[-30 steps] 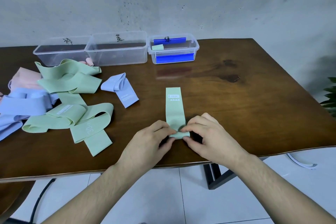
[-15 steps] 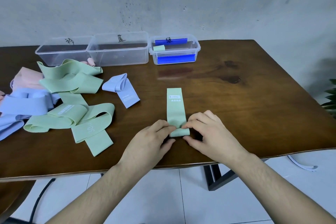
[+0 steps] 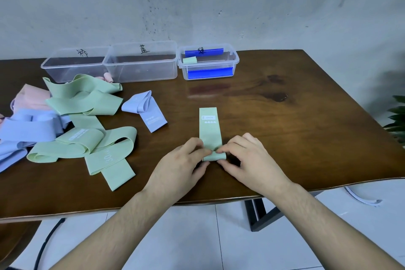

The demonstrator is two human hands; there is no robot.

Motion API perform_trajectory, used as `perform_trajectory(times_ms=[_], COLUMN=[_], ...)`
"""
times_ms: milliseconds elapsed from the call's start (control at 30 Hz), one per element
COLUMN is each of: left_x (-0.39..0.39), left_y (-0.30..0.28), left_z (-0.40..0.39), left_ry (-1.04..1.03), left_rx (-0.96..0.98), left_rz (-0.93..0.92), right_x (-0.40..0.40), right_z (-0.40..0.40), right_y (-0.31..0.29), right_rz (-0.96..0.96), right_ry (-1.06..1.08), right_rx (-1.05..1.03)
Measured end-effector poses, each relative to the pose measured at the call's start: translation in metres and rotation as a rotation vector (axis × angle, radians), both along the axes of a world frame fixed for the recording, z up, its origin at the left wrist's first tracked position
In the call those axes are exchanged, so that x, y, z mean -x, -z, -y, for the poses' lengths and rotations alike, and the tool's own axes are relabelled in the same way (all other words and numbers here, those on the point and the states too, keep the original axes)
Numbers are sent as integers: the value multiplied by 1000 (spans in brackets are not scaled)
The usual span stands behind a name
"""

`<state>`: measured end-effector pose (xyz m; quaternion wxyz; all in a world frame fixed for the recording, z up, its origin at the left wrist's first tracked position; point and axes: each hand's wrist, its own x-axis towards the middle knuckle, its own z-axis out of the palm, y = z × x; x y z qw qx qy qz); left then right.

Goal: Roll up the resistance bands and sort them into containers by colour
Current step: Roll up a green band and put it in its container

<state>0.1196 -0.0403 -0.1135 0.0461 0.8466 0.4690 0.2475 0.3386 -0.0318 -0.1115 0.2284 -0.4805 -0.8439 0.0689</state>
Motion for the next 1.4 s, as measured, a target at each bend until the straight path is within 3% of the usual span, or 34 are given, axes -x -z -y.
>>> perform_trajectory(times_ms=[167, 400, 533, 1133, 1400], left_x=[2, 1, -1, -2, -7], left_y=[1, 6, 3, -3, -2], left_z=[-2, -3, -1, -19, -25], left_ry=[-36, 10, -71, -82, -149], left_rx=[17, -12, 55, 117, 144], left_rz=[-42, 0, 40, -19, 67], right_x=[1, 1, 2, 7, 10], right_z=[-5, -8, -9, -27, -30], right_y=[-6, -6, -4, -6, -3], right_rz=[50, -33, -128, -74, -92], right_ry=[-7, -32, 10, 59, 79], right_rx=[-44, 143, 242, 210, 153])
